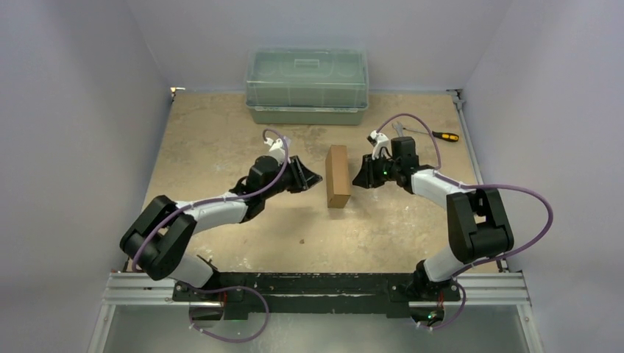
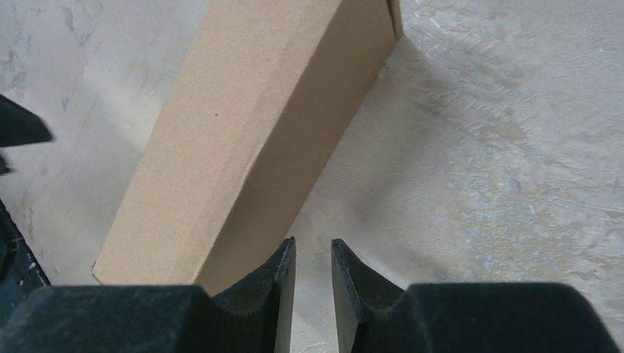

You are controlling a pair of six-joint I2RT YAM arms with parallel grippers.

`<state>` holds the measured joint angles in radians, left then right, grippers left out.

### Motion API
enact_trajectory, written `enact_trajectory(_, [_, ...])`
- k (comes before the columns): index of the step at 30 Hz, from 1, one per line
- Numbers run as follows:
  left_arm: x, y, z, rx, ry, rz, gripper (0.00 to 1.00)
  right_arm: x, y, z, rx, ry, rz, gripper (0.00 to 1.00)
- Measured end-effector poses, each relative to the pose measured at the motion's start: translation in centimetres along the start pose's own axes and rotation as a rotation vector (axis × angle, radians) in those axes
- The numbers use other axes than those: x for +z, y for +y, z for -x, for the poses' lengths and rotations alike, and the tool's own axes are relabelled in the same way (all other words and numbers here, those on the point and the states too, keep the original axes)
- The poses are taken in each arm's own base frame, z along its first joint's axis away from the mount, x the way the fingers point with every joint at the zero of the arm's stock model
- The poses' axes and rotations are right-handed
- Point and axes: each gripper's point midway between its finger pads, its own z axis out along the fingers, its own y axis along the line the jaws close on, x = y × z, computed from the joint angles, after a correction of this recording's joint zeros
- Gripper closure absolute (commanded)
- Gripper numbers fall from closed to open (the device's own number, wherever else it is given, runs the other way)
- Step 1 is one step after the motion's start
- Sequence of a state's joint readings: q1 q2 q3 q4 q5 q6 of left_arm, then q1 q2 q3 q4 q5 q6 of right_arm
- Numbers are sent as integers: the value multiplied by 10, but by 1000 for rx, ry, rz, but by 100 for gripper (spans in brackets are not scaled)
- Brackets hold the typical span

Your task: Fold the paper box

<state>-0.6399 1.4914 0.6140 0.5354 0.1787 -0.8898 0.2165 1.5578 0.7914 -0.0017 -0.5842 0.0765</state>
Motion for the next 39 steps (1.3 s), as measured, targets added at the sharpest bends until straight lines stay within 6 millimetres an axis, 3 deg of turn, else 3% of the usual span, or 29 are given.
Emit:
enact_trajectory(4, [6, -38, 19, 77, -5, -98, 94, 1, 4, 0, -16, 3, 8, 73])
enact_trajectory(7, [22, -62, 25, 111, 14, -160, 97, 1, 4, 2, -21, 0, 8, 73])
enact_trajectory(10, [41, -72, 15, 122, 58, -187, 99, 1, 3, 2, -25, -1, 3, 73])
enact_trajectory(17, [66, -44, -26, 108, 182, -125, 100, 1, 1, 2, -29, -1, -6, 73])
enact_trajectory(35, [55, -20, -9, 94, 116, -92, 100, 1, 1, 3, -44, -4, -6, 73])
enact_trajectory(39, [44, -12, -3, 89, 89, -62, 100, -3, 4, 7, -57, -16, -4, 73])
